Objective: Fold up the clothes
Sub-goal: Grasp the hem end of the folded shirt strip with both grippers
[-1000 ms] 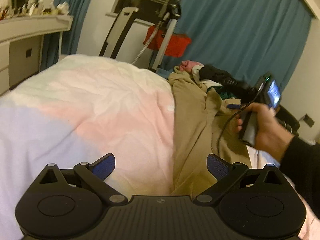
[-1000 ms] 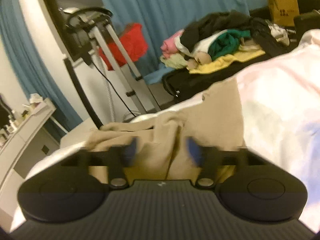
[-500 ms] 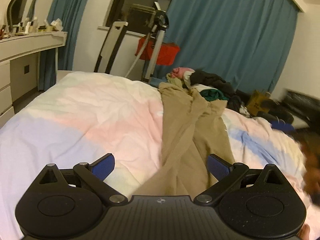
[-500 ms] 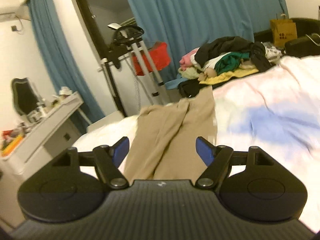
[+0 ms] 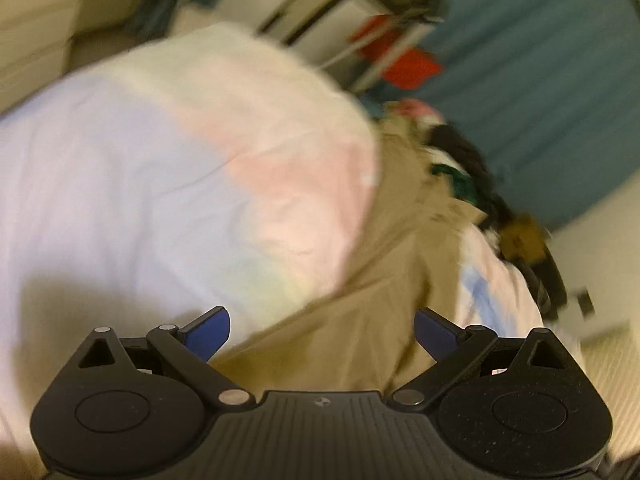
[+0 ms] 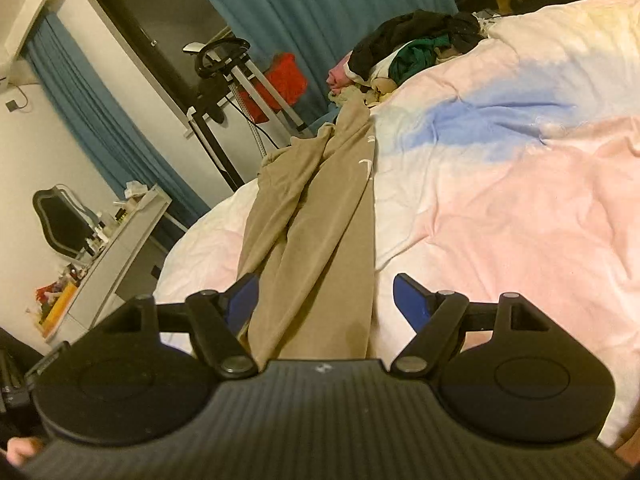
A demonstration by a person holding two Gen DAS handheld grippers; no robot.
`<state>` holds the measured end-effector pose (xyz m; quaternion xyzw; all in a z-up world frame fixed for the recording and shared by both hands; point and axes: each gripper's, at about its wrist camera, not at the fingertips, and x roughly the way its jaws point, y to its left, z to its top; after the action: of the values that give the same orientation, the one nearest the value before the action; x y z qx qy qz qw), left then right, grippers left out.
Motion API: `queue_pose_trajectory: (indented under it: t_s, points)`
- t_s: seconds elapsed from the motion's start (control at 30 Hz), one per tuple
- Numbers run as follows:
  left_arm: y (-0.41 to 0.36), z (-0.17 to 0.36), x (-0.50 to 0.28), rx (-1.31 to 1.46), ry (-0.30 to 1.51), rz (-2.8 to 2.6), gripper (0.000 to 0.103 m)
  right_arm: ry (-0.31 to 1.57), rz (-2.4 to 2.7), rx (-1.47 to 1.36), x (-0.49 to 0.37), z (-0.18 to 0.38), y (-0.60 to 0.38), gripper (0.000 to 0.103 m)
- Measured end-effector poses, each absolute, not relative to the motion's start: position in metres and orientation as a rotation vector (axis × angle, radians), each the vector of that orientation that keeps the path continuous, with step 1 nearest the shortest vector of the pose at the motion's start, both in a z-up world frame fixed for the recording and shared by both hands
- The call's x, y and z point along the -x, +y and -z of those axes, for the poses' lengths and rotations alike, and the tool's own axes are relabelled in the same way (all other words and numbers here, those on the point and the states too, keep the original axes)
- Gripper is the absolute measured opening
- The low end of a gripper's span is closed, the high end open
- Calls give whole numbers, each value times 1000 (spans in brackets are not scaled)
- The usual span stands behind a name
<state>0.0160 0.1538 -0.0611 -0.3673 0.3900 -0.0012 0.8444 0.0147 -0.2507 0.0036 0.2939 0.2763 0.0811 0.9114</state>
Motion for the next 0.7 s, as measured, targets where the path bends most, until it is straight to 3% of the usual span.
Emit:
queue_pose_trajectory:
  t_s: [0.13, 0.27, 0.37, 0.43, 0.47, 0.5, 0.7]
  points:
    - [165, 73, -22, 865, 869, -35, 92, 598, -170, -596, -13, 4, -252, 77]
    - [150, 77, -33, 755, 958, -66, 78, 627, -160, -621, -17, 10, -255, 77]
    - [134, 83, -42, 645, 1055, -66, 55, 661, -159, -679, -21, 18, -259, 77]
    - [126, 81, -43, 580, 1060, -62, 35, 683, -150, -706, -23, 24, -262, 77]
    - [122, 79, -41, 544, 1056, -46, 20, 690, -146, -716, -23, 26, -263, 77]
    - [117, 76, -39, 508, 1051, -27, 13, 697, -143, -725, -23, 27, -264, 77]
    - [58, 33, 5, 71, 838, 102, 6, 704, -127, -756, -21, 31, -270, 77]
